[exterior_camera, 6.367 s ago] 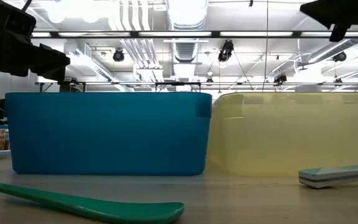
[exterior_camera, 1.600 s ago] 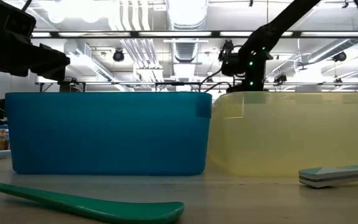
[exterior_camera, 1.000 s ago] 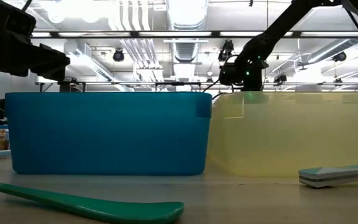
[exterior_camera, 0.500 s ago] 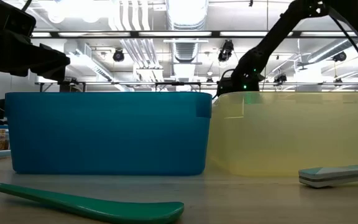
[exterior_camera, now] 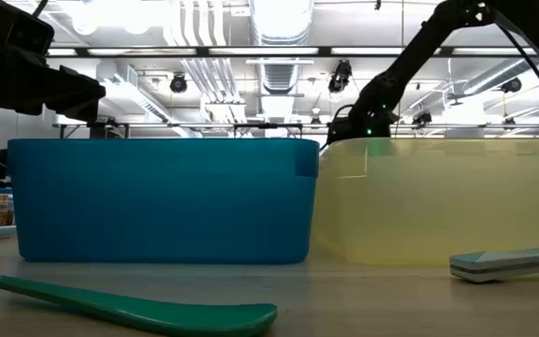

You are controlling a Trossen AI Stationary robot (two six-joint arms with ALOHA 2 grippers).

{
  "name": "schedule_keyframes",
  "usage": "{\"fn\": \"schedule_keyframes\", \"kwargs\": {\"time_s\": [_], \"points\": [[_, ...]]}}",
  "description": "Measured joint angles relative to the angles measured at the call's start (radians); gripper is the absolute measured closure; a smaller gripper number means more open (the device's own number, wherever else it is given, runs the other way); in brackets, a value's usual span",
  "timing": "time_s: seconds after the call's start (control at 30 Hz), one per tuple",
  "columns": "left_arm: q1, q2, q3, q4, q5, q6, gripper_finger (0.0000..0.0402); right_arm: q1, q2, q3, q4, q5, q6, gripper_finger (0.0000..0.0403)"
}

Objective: Pick & Place Food Item
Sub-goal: Put the blue noodle pack into the blue bin

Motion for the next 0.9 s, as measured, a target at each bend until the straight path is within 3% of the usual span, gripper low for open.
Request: {"fn": "schedule_keyframes", "kwargs": {"time_s": [0.33,0.77,0.9], "points": [[0.000,0.000,0.000,0.000,0.000,0.000,0.0282,0.000,-0.001,0.000,-0.001,0.000,0.000,0.0387],[0.000,0.000,0.000,0.000,0.000,-0.003,0.0282,0.000,-0.025,0.000,-0.003,-0.004,0.023,0.0390],[0.000,0.000,0.000,0.000,0.000,-0.002,0.0282,0.000,-0.064,0.000,-0.017,-0.072,0.035,0.0390]]}}
